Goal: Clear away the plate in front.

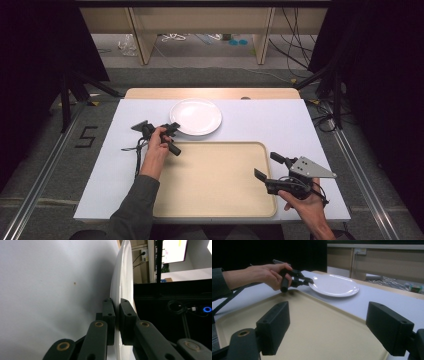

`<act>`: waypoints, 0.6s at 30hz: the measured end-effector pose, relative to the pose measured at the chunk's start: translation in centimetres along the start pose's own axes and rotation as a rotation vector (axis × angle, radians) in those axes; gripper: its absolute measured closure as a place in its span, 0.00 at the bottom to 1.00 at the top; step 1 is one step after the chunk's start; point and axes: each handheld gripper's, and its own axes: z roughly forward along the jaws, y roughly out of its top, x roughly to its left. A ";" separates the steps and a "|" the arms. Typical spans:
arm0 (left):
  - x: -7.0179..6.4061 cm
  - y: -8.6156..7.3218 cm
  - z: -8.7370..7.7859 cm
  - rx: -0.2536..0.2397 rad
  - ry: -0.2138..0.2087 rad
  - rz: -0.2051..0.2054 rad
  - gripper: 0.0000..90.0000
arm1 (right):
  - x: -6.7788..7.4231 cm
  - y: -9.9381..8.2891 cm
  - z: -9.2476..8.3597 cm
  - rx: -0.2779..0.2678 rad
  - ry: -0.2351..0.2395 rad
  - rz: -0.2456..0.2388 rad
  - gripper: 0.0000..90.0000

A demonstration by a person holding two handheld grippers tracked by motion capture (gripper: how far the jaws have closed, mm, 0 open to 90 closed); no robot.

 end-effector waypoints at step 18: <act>0.1 -0.9 -1.0 -0.023 -0.096 -0.067 0.88 | -0.1 0.0 -0.2 0.018 0.000 -0.003 0.23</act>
